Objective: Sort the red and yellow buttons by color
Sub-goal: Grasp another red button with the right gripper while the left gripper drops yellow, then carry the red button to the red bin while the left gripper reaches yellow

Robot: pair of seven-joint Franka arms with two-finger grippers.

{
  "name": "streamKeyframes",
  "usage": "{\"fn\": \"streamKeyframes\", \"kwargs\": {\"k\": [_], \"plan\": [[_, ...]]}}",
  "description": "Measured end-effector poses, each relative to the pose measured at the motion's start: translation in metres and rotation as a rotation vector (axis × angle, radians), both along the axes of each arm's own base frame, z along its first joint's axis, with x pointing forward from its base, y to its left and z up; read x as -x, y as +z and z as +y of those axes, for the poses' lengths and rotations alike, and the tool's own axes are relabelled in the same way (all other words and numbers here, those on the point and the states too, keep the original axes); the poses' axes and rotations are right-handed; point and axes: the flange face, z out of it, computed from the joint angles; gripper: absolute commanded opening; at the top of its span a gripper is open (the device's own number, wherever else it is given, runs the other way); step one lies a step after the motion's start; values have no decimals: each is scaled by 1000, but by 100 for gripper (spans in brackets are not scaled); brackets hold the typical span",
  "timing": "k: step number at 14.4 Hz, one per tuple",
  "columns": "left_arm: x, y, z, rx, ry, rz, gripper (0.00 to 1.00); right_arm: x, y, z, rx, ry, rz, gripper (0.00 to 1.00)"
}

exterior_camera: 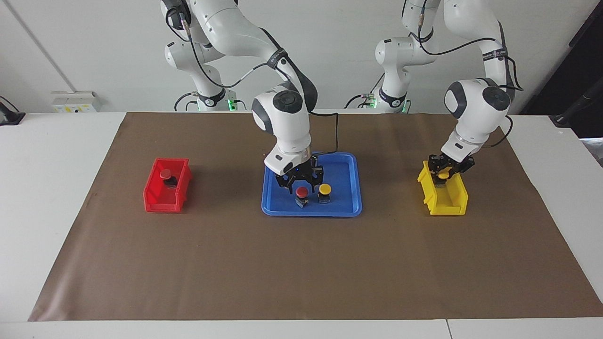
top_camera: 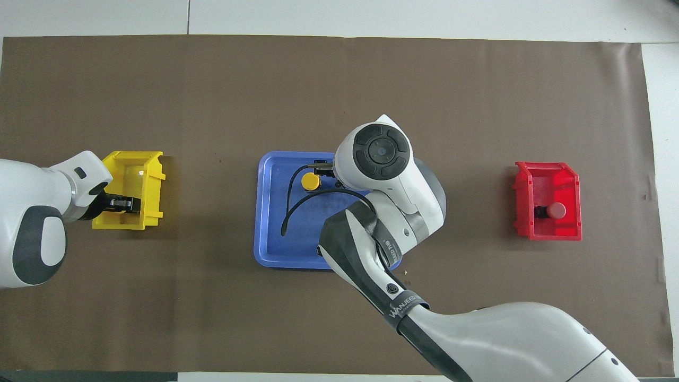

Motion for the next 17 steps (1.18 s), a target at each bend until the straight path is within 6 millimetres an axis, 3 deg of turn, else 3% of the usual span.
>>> {"fn": "streamKeyframes", "kwargs": {"k": [1,2,3,4,8,10,11,14,16,17], "plan": [[-3,4,0,0,0,-3,57,0,-2,0,-2,0,-3,69],[-6,11,0,0,0,2,67,1,-4,-1,-3,0,-5,68],[-12,25,0,0,-1,19,88,1,-5,-1,-3,0,-5,67],[-19,47,-1,0,-3,40,100,2,-6,-1,-3,0,-5,66],[-40,179,-12,1,-25,27,100,6,-20,-3,-8,1,-14,47],[-44,209,-17,2,-34,-13,100,9,-25,-3,-8,4,-14,26],[-45,207,-20,2,-41,-20,100,9,-25,-3,-8,4,-15,18],[-52,170,-40,3,-65,-36,100,0,-8,-8,13,2,-12,18],[-56,141,-74,9,-48,-42,100,-24,37,-36,63,13,14,18],[-57,129,-101,15,-28,-51,100,-36,63,-66,83,26,28,19]]}}
